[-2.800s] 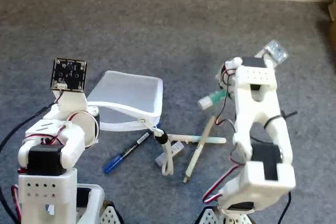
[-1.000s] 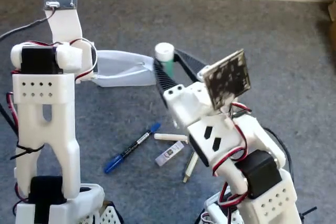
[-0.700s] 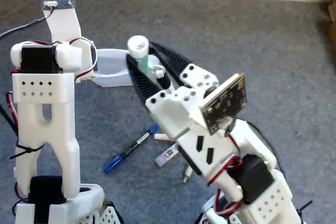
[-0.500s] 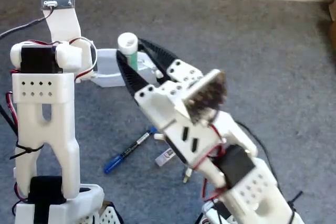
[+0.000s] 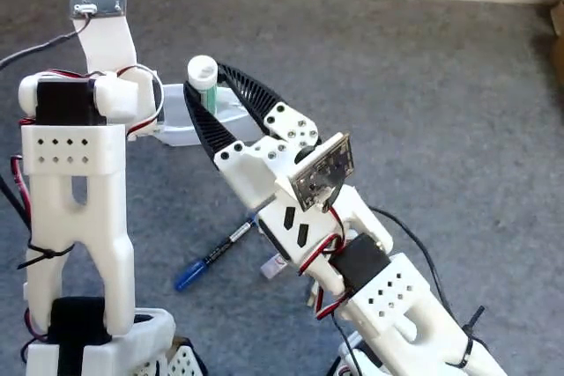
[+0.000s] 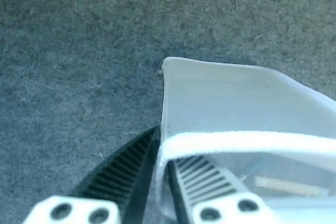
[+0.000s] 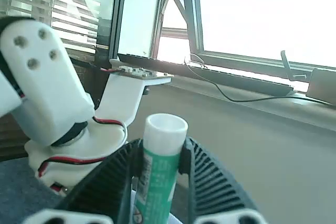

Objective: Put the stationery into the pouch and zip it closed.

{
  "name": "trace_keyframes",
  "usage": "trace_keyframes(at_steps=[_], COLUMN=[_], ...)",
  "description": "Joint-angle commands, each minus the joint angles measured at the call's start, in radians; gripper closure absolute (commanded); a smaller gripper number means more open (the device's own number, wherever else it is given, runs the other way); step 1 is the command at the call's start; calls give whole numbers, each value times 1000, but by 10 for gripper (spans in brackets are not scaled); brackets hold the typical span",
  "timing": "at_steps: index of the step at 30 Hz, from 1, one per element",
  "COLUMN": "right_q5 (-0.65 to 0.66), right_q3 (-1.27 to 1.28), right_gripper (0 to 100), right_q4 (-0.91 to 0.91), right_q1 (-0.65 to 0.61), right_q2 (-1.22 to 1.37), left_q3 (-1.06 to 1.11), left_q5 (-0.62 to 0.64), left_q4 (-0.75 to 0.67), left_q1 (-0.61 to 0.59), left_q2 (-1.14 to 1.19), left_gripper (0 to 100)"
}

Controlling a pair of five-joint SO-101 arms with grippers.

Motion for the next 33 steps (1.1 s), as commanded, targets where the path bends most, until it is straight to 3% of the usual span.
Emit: trace_keyframes(at_steps=[1, 9, 19, 24, 27, 33], right_q5=[11, 11, 11, 11, 11, 11], right_q3=[28, 64, 119, 151, 147, 142], right_gripper=[994, 994, 994, 895, 832, 833], right_q4=[-94, -266, -271, -271, -229, -50], right_q1=[-8, 33, 33, 36, 36, 31], right_q2=[5, 174, 200, 200, 199, 122], left_q3=[18, 18, 18, 18, 18, 18], left_q5=[15, 15, 15, 15, 15, 15], left_q4=[-12, -12, -12, -12, -12, -12], left_q1=[2, 1, 1, 1, 1, 1], left_q2=[15, 15, 15, 15, 15, 19], left_gripper=[993, 993, 993, 993, 993, 993])
